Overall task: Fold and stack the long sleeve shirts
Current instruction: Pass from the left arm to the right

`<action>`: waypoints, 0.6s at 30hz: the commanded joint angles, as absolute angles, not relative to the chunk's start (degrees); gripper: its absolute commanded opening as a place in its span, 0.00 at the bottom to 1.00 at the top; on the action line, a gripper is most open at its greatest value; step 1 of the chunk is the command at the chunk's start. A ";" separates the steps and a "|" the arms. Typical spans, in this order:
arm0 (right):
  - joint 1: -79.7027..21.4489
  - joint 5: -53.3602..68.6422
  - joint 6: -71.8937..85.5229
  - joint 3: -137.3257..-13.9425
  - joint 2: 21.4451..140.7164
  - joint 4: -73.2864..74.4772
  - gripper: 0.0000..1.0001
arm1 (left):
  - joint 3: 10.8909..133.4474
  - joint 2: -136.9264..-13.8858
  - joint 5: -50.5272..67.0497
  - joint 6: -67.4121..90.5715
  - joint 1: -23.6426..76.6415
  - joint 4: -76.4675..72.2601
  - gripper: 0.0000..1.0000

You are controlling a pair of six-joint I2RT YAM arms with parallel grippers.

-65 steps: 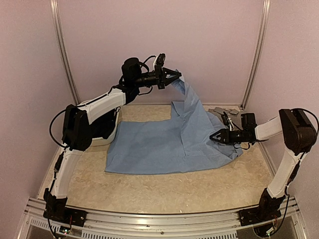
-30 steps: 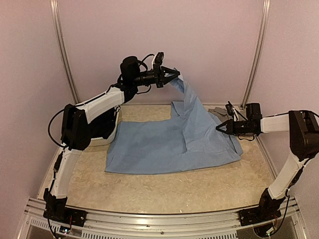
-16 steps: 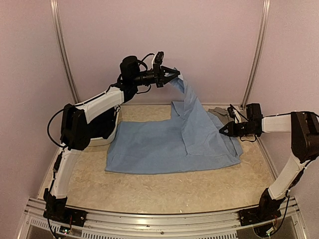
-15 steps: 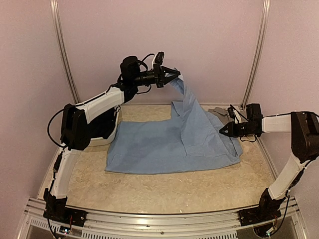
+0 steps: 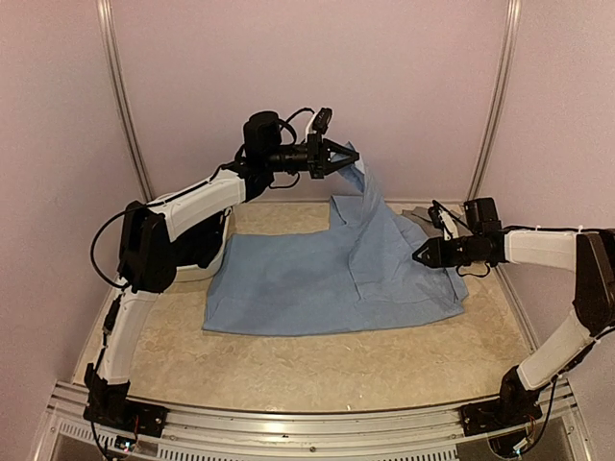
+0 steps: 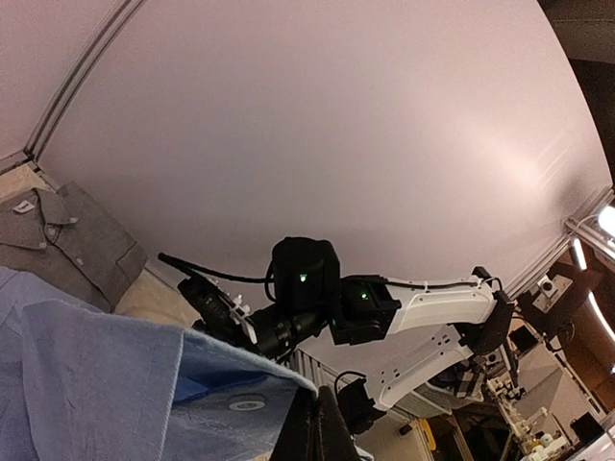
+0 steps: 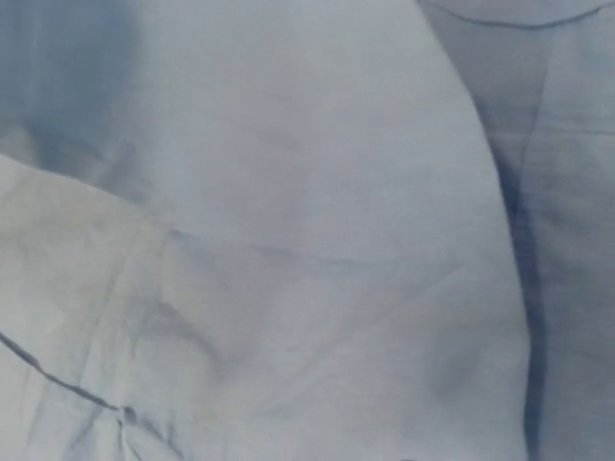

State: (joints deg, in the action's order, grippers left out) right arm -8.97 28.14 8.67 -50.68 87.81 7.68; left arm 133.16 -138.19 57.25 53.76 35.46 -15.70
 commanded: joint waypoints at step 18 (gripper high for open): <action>-8.83 22.88 9.04 -49.26 82.63 9.05 0.34 | 110.61 -113.77 30.48 -1.15 48.14 35.47 0.00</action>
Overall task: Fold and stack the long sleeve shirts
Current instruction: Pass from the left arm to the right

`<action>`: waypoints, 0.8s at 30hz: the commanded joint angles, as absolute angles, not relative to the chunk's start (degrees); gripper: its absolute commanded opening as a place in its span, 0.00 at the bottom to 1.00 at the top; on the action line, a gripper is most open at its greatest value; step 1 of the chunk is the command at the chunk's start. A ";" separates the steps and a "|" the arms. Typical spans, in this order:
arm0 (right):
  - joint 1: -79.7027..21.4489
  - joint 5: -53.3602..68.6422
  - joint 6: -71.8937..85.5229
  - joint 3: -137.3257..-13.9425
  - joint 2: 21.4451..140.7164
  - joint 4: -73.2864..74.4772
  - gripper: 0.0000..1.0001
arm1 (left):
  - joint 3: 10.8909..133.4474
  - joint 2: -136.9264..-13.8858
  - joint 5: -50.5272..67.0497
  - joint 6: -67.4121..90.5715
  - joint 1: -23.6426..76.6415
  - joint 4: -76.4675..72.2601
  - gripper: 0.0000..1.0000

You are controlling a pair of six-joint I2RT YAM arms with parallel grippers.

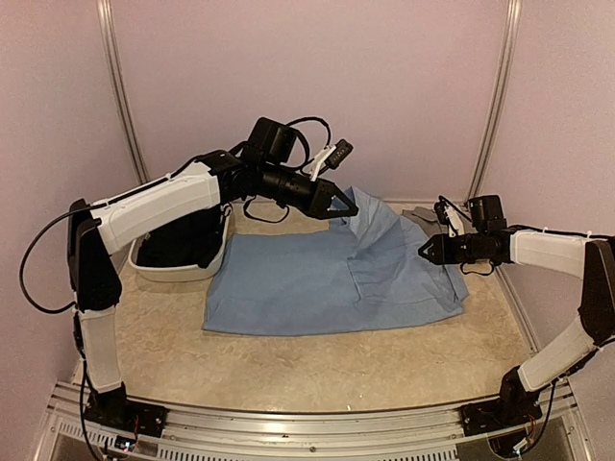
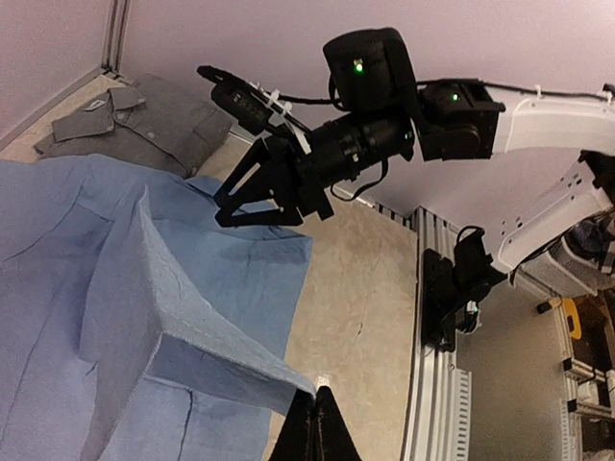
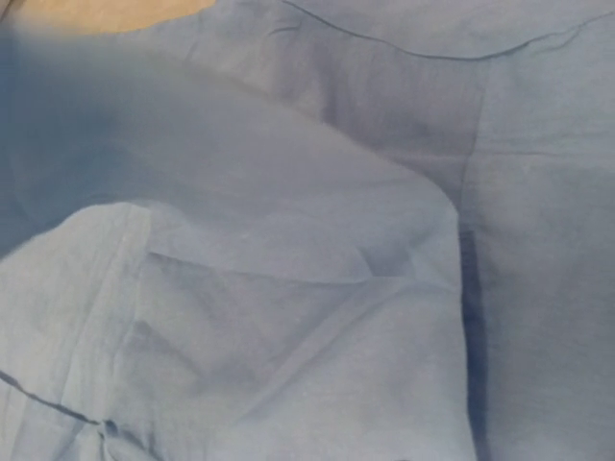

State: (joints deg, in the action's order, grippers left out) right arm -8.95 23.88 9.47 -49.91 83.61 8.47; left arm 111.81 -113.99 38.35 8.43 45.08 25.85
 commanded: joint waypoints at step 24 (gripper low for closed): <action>-7.82 21.00 8.64 -49.19 84.39 10.22 0.33 | 92.60 -105.53 -3.67 -10.72 56.50 43.83 0.00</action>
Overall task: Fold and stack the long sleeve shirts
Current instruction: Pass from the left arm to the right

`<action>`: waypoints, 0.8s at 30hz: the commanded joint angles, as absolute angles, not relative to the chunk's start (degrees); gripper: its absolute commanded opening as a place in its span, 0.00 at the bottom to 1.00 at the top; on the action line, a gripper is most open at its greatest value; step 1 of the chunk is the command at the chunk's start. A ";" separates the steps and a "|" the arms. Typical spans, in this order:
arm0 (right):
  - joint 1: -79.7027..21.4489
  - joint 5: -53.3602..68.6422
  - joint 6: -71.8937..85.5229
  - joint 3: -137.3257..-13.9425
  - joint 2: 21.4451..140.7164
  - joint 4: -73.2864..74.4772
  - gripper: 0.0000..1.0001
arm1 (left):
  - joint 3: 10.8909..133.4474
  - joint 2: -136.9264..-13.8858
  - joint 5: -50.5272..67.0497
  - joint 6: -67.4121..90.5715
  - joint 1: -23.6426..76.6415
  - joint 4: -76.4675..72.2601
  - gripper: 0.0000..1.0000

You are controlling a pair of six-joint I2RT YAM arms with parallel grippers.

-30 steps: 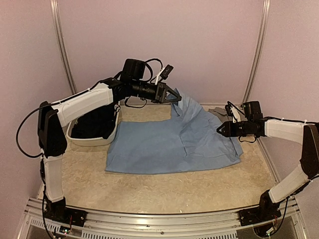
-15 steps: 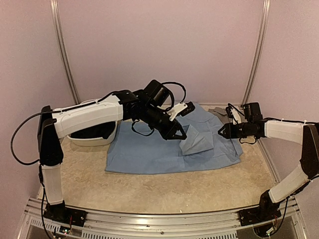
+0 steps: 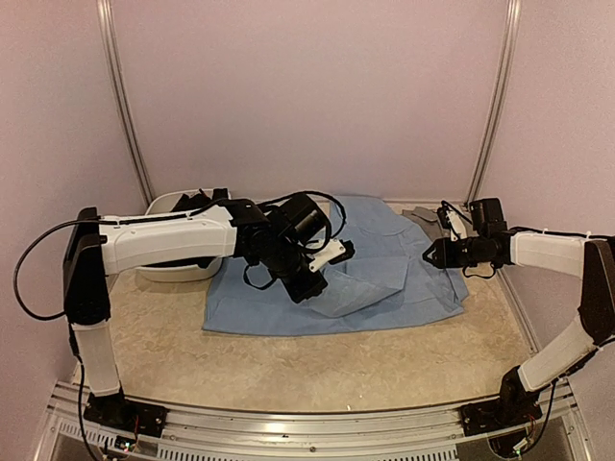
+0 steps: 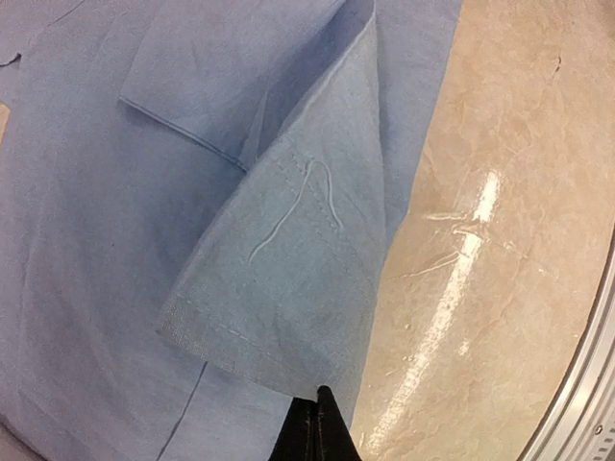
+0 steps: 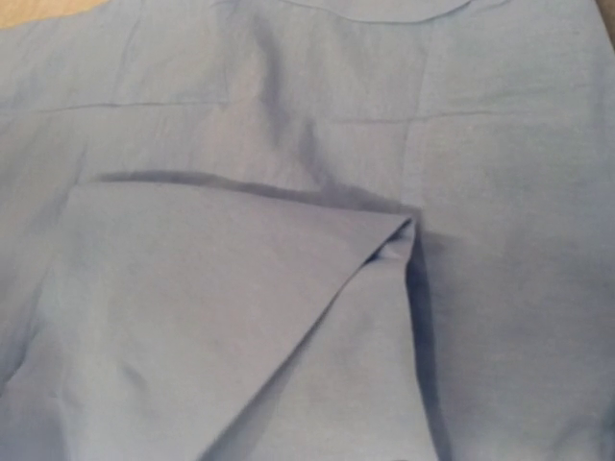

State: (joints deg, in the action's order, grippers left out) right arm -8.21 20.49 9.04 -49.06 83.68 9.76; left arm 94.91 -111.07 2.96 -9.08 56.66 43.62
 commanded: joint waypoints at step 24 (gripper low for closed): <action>-8.11 24.11 9.46 -46.51 86.28 6.92 0.33 | 81.18 -106.63 -20.80 -21.00 63.57 42.90 0.00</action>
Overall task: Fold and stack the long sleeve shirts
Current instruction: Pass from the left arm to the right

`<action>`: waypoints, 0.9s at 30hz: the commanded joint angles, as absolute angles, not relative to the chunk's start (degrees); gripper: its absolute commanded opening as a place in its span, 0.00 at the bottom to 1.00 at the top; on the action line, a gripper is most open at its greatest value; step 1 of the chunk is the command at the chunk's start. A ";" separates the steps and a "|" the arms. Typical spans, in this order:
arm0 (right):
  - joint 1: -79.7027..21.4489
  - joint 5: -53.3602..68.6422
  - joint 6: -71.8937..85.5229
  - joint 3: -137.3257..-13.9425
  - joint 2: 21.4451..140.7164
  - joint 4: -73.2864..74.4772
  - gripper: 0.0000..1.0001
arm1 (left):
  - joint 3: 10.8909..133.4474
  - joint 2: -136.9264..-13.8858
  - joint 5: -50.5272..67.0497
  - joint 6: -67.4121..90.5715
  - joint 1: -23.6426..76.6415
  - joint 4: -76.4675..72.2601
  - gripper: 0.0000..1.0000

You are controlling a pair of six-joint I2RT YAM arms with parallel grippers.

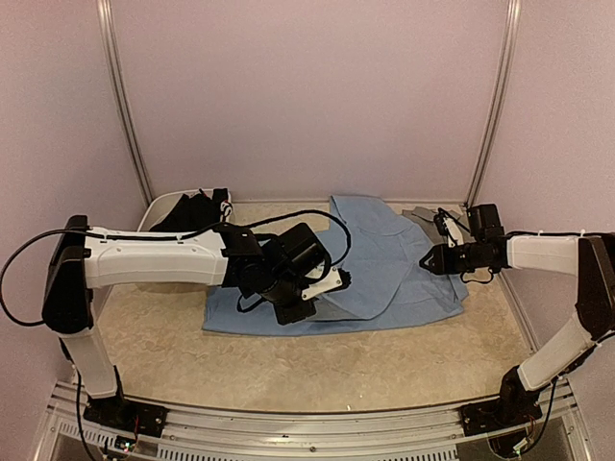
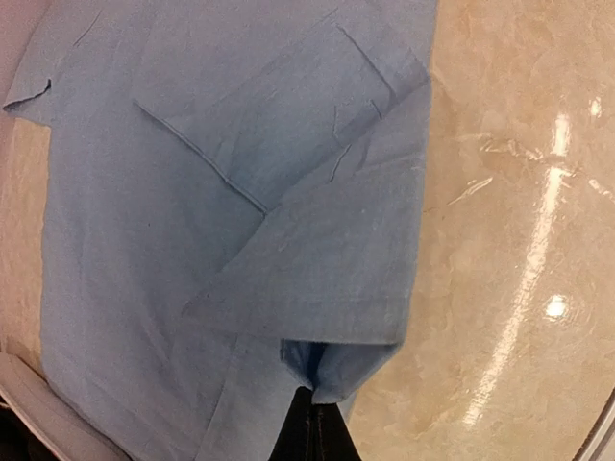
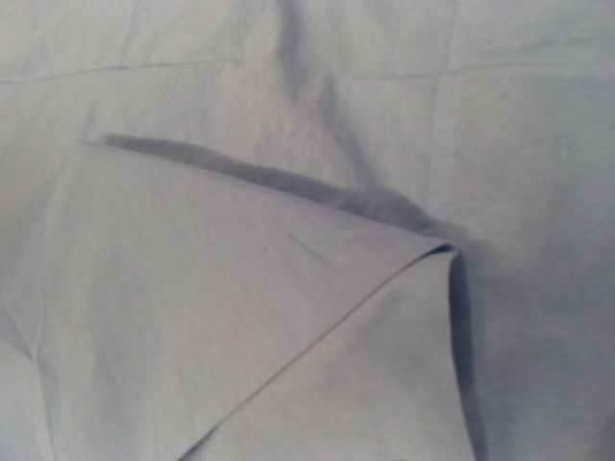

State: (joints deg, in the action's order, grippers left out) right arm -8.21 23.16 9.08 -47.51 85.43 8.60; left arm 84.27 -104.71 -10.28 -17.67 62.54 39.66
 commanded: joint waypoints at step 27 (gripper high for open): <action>-17.71 30.48 5.44 -45.39 85.19 5.07 0.41 | 73.73 -99.86 -11.37 -21.36 65.09 32.03 0.00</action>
